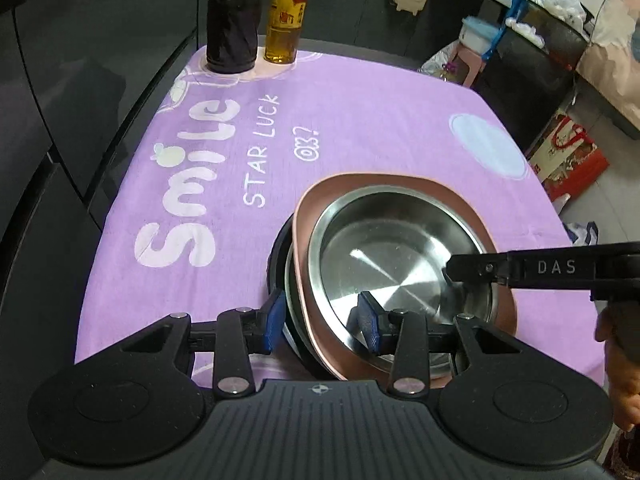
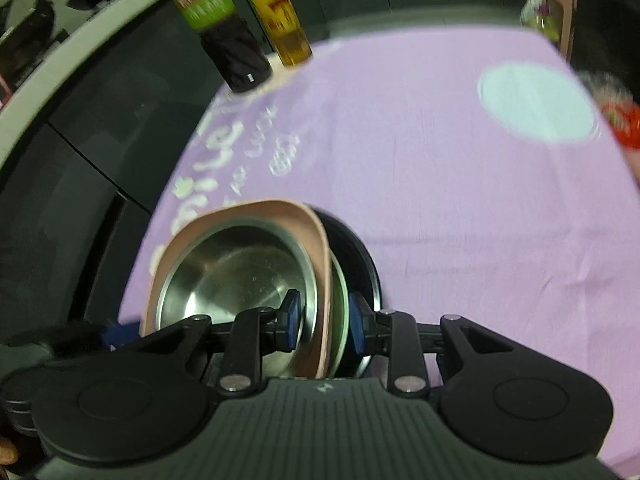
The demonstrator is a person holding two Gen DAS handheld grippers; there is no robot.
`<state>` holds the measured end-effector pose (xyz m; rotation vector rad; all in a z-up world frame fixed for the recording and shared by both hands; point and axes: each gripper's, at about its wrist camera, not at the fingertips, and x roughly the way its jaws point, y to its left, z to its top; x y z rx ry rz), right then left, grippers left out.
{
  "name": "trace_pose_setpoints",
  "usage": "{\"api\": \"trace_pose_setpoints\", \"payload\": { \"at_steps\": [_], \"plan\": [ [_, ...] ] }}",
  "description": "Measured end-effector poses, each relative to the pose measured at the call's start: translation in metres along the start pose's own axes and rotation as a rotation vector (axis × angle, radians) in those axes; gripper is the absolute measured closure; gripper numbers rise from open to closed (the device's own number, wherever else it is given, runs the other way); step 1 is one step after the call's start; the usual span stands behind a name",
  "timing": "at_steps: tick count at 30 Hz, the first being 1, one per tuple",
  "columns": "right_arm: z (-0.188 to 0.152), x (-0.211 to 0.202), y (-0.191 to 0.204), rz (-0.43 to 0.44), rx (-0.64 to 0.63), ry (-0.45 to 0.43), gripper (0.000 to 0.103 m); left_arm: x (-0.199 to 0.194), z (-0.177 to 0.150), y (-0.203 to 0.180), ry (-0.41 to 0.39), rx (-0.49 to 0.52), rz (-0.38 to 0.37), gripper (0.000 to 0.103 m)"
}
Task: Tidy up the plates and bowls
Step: 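Lift the stacked dishes and carry them over the black bowl, then lower the stacked dishes onto the black bowl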
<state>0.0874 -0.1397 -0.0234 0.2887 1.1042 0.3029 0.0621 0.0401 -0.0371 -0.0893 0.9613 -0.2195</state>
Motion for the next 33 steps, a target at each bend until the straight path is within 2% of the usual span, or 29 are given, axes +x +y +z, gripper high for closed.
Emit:
{"api": "trace_pose_setpoints", "payload": {
  "at_steps": [4, 7, 10, 13, 14, 16, 19, 26, 33],
  "plan": [
    [-0.005, 0.003, -0.006, 0.04, 0.029, -0.017, 0.098, -0.001, -0.002, 0.0, -0.003, 0.001, -0.007, 0.066],
    [-0.009, 0.0, -0.007, 0.055, 0.04, -0.029, 0.089, -0.002, -0.003, 0.004, -0.004, -0.01, -0.029, 0.066],
    [-0.012, -0.006, -0.011, 0.077, 0.046, -0.067, 0.085, -0.008, -0.004, 0.015, -0.013, -0.072, -0.063, 0.066],
    [-0.017, -0.012, -0.02, 0.122, 0.077, -0.095, 0.081, -0.019, -0.008, 0.025, -0.068, -0.125, -0.068, 0.064],
    [-0.019, -0.015, -0.023, 0.128, 0.092, -0.106, 0.074, -0.022, -0.01, 0.028, -0.088, -0.136, -0.07, 0.063],
    [-0.024, -0.022, -0.026, 0.104, 0.106, -0.139, 0.073, -0.024, -0.012, 0.031, -0.112, -0.151, -0.072, 0.06],
    [-0.03, -0.03, -0.03, 0.102, 0.096, -0.189, 0.068, -0.019, -0.017, 0.034, -0.106, -0.162, -0.079, 0.058],
    [-0.034, -0.019, -0.03, 0.135, 0.088, -0.14, 0.067, -0.008, -0.02, 0.028, -0.086, -0.137, -0.109, 0.055],
    [-0.036, -0.004, -0.032, 0.149, 0.107, -0.101, 0.065, 0.003, -0.022, 0.03, -0.072, -0.157, -0.134, 0.051]
  ]
}}
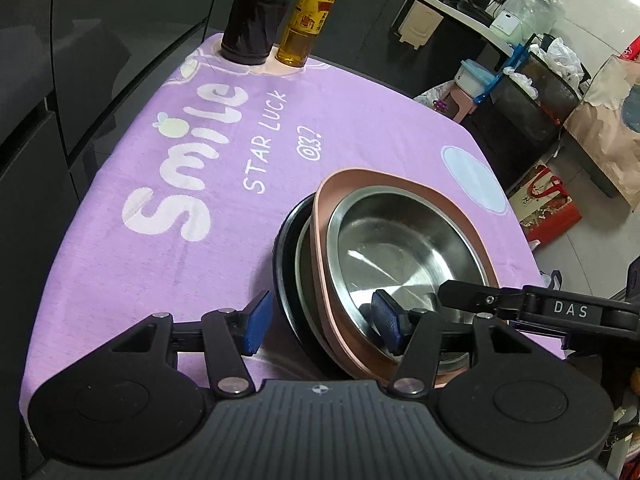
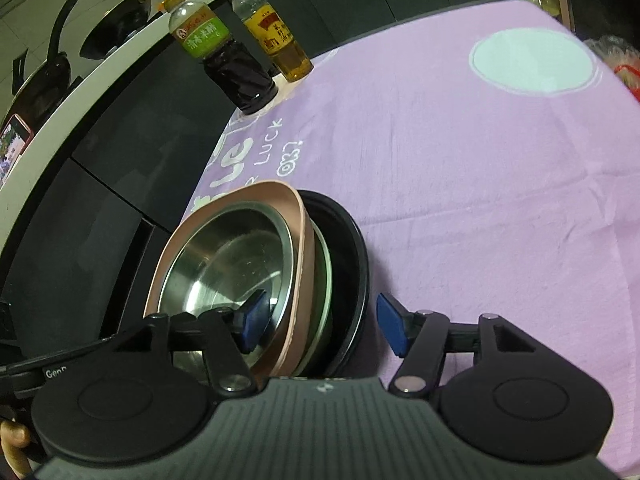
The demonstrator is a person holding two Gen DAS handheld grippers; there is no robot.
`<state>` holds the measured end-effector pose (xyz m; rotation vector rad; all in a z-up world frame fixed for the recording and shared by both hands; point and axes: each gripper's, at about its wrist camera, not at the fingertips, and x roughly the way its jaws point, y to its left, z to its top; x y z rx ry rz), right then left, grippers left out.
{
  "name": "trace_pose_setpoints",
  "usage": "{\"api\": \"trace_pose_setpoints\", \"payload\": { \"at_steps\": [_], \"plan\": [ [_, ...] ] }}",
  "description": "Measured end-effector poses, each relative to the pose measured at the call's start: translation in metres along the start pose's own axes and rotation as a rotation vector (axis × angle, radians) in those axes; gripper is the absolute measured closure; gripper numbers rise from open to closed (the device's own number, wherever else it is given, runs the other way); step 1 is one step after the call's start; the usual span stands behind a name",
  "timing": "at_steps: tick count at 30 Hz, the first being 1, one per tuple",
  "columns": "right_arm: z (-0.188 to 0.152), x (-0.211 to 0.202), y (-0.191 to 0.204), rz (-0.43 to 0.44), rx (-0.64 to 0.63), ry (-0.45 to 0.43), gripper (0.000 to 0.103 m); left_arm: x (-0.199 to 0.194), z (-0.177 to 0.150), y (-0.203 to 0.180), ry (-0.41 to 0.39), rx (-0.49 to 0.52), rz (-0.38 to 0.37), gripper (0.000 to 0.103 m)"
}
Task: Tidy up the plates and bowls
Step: 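Lower the stacked dishes onto the black bowl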
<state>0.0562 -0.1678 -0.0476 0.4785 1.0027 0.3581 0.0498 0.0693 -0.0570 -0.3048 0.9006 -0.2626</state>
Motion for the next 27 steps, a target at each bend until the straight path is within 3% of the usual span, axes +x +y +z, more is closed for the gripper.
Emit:
{"api": "trace_pose_setpoints", "payload": {
  "at_steps": [13, 21, 27],
  "plan": [
    [0.0, 0.004, 0.009, -0.012, -0.048, 0.001, 0.066, 0.01, 0.0, 0.005, 0.015, -0.019, -0.067, 0.047],
    [-0.001, 0.004, 0.021, -0.067, -0.067, -0.014, 0.067, 0.007, -0.001, -0.003, -0.012, 0.002, -0.033, 0.048],
    [0.003, 0.003, 0.02, -0.058, -0.054, -0.022, 0.067, 0.014, 0.007, -0.002, -0.005, -0.015, -0.033, 0.048]
  ]
}}
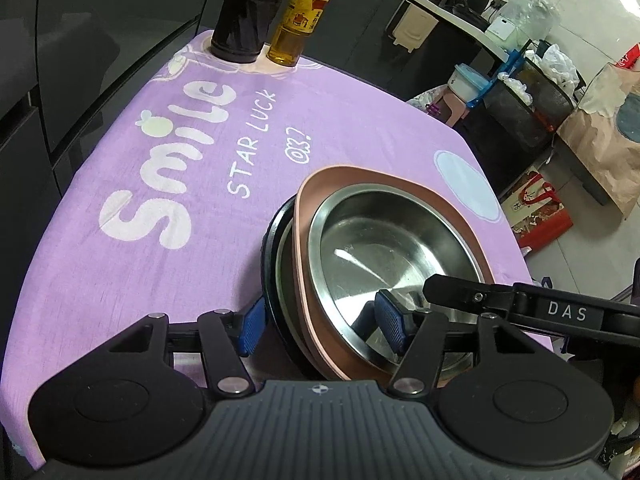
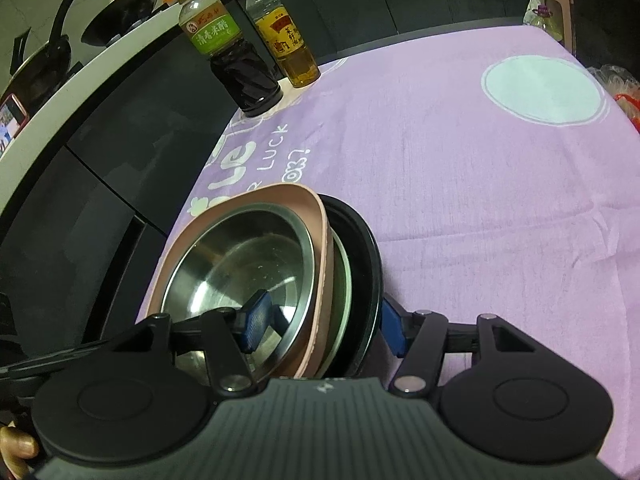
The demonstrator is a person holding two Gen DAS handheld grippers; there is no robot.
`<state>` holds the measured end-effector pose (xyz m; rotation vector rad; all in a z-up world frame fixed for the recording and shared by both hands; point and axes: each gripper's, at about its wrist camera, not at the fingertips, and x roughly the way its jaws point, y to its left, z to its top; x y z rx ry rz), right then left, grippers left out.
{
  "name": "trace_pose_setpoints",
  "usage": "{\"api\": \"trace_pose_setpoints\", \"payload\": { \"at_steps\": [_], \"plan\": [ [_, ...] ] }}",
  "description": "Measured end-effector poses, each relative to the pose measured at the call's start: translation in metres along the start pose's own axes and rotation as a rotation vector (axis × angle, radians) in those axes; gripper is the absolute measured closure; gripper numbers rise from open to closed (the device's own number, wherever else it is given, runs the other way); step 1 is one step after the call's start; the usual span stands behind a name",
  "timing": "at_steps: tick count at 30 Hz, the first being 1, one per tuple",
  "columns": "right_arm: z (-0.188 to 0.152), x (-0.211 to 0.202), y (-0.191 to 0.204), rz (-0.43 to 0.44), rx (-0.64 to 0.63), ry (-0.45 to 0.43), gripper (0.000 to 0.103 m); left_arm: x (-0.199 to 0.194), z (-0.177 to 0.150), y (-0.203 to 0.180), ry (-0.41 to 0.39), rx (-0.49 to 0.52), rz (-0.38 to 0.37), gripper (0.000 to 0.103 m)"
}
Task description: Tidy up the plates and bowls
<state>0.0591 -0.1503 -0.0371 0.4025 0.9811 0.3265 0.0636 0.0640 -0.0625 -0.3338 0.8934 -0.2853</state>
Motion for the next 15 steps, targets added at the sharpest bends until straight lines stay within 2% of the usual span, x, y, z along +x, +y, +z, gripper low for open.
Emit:
{"api": "trace_pose_setpoints", "payload": {
  "at_steps": [8, 12, 15],
  "plan": [
    [0.012, 0.004, -0.006, 0.0, 0.037, 0.006, 0.067, 0.011, 0.014, -0.009, 0.013, 0.008, 0.004, 0.048],
    [0.024, 0.003, -0.01, 0.003, 0.044, -0.009, 0.067, 0.01, 0.025, -0.018, -0.031, 0.029, 0.002, 0.048],
    [0.034, 0.004, -0.012, 0.001, 0.044, -0.012, 0.067, 0.015, 0.034, -0.024, -0.02, 0.036, 0.013, 0.048]
  ]
}}
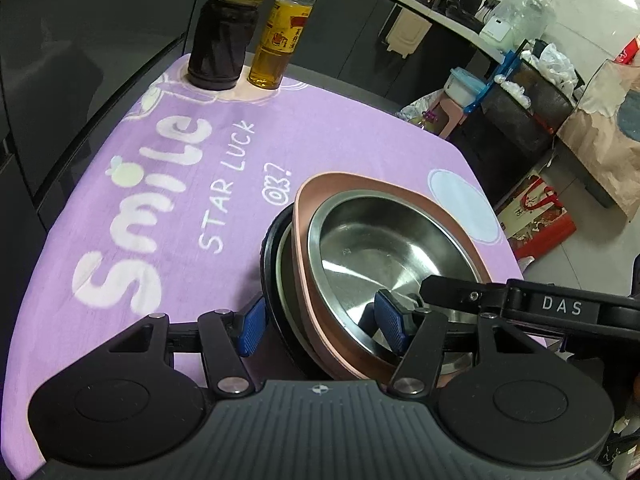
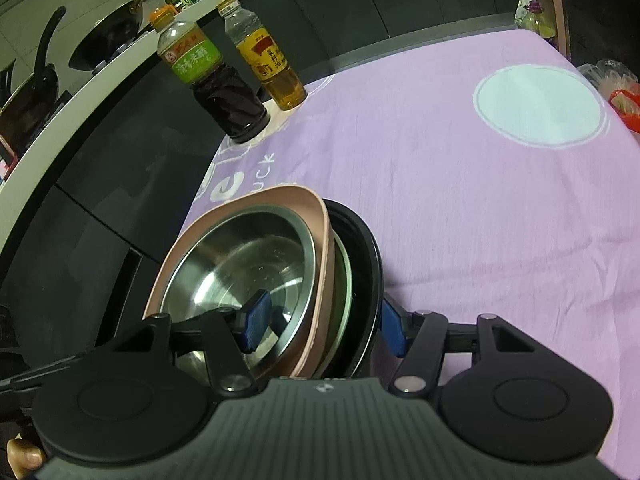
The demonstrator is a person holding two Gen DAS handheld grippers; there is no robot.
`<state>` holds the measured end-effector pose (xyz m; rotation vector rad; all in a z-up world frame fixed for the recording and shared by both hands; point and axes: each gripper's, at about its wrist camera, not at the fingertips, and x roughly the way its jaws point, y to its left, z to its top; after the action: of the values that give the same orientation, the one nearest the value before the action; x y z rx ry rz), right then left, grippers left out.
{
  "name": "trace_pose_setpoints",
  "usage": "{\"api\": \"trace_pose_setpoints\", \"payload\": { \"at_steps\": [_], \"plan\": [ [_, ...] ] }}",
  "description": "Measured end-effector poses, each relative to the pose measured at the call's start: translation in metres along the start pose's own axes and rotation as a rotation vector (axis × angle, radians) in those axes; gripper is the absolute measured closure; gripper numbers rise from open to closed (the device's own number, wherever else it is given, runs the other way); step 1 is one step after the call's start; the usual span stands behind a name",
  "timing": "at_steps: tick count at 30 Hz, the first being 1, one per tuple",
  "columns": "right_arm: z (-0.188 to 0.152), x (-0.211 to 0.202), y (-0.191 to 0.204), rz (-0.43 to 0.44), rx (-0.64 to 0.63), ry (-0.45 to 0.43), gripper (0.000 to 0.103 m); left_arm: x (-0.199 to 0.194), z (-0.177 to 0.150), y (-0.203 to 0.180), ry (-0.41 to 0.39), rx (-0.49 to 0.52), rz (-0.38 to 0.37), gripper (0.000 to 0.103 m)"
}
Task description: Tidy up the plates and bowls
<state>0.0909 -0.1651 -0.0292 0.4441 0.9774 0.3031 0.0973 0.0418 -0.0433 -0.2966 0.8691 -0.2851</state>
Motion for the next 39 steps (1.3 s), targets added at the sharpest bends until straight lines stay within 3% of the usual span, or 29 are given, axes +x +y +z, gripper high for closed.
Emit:
{"api": "trace_pose_setpoints", "payload": {
  "at_steps": [10, 20, 39],
  "plan": [
    [0.032, 0.01, -0.011, 0.003, 0.02, -0.007, 0.067, 0.023, 0.028, -0.008, 0.029, -0.014, 0.005, 0.048],
    [0.062, 0.019, -0.02, -0.009, 0.02, -0.017, 0.067, 0.04, 0.057, -0.021, -0.015, 0.033, 0.015, 0.048],
    [0.104, 0.037, -0.034, -0.026, 0.028, -0.03, 0.067, 0.077, 0.097, -0.028, -0.001, 0.045, 0.014, 0.048]
  ]
}}
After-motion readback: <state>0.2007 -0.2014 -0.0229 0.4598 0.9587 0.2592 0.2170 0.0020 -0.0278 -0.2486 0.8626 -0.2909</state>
